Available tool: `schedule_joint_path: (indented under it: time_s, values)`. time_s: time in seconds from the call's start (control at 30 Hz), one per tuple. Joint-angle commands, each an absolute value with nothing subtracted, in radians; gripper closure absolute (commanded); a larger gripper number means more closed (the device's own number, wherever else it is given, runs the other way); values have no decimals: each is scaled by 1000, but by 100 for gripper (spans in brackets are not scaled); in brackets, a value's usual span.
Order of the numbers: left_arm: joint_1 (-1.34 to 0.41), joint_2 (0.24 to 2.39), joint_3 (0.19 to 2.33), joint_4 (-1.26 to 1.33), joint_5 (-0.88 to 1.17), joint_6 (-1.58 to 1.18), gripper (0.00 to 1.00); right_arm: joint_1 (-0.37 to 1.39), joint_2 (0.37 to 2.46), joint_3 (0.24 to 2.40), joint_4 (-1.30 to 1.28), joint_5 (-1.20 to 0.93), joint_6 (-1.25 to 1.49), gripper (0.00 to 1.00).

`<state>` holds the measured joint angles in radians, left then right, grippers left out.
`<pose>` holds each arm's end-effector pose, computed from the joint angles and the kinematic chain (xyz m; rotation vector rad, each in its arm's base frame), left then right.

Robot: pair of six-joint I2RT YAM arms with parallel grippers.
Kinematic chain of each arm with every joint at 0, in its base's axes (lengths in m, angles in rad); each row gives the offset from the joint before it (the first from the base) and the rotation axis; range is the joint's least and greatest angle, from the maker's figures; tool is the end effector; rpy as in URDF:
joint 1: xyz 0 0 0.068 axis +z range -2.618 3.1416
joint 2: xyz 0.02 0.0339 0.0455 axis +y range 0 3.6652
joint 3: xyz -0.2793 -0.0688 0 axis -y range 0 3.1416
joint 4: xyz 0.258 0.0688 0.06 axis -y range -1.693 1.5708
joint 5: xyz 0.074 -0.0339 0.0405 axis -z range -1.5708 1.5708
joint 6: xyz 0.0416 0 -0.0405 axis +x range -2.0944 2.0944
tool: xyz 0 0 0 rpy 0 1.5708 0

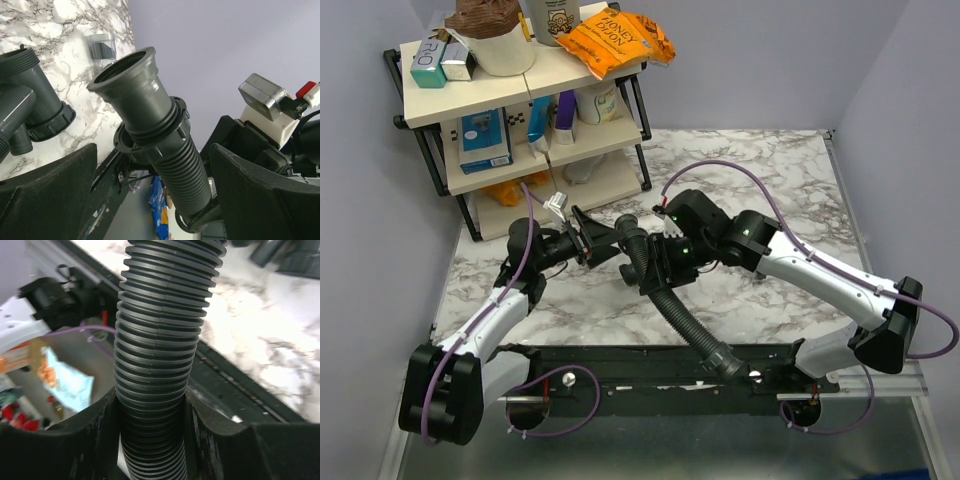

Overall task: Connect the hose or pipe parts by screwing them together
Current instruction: Pick up the pipeline from the center of the board.

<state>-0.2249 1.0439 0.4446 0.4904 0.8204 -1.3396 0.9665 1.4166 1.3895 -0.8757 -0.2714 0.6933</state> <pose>0.2157 -0.0806 0.2478 -0.3730 1.9868 -1.7713 0.1654 0.2592 0.3529 -0.4995 2.6846 0.9497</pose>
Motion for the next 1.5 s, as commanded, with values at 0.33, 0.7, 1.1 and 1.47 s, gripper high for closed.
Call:
schedule_joint_path:
  time_s: [0.33,0.7,1.1,1.47]
  values:
    - [-250,856,371,249,709,-1335,1,948,1658,1679,-1058,-362,769,99]
    - [-244,867,380,121,650,-1374,1,930,1726,1709,-1057,-356,746,99]
    - [-229,893,390,176,661,-1427,1,957,1747,1672,-954,-433,739,99]
    - [-221,885,351,244,643,-1370,1,986,1735,1674,-913,-500,768,99]
